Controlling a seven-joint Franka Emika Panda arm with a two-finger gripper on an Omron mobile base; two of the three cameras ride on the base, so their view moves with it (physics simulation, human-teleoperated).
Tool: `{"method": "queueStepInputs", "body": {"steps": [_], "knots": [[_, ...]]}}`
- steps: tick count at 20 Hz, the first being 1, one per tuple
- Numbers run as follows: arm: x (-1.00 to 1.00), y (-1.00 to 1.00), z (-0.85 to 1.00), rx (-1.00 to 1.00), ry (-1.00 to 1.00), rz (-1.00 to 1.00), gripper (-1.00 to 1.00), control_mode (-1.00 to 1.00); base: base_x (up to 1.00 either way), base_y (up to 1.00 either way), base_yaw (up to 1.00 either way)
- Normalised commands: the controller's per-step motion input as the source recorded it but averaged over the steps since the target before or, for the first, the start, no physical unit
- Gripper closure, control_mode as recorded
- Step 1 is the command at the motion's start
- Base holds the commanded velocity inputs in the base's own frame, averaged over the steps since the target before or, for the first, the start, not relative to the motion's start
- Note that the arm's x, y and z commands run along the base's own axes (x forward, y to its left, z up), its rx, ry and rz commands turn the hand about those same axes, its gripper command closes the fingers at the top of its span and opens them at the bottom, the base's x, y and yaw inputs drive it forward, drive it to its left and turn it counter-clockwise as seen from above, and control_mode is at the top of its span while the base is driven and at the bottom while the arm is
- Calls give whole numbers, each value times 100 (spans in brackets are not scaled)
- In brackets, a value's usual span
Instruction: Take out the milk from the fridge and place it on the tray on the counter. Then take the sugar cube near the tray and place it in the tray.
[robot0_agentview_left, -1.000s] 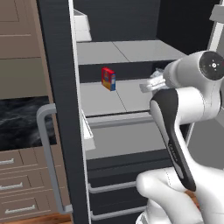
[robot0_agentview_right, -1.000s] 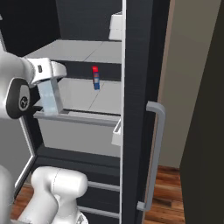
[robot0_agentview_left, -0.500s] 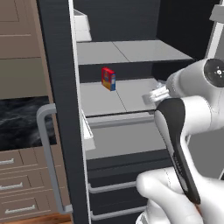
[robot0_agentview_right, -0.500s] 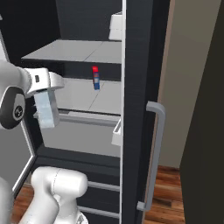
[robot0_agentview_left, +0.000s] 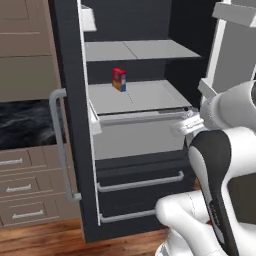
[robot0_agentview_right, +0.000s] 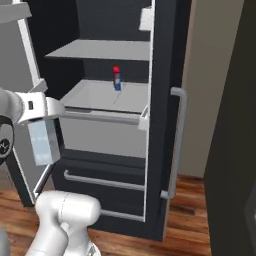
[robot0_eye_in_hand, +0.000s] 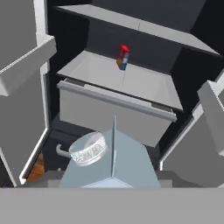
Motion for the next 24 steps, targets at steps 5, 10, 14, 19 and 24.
{"method": "queueStepInputs", "body": {"steps": [5, 10, 14, 19, 24], "knots": [[0, 0, 0, 0, 0, 0, 100, 100, -100, 17, 0], [0, 0, 0, 0, 0, 0, 100, 100, -100, 89, 1], [0, 0, 0, 0, 0, 0, 100, 100, -75, 100, 8], [0, 0, 0, 0, 0, 0, 100, 100, -3, 100, 21], [0, 0, 0, 0, 0, 0, 100, 100, -1, 100, 50]]}}
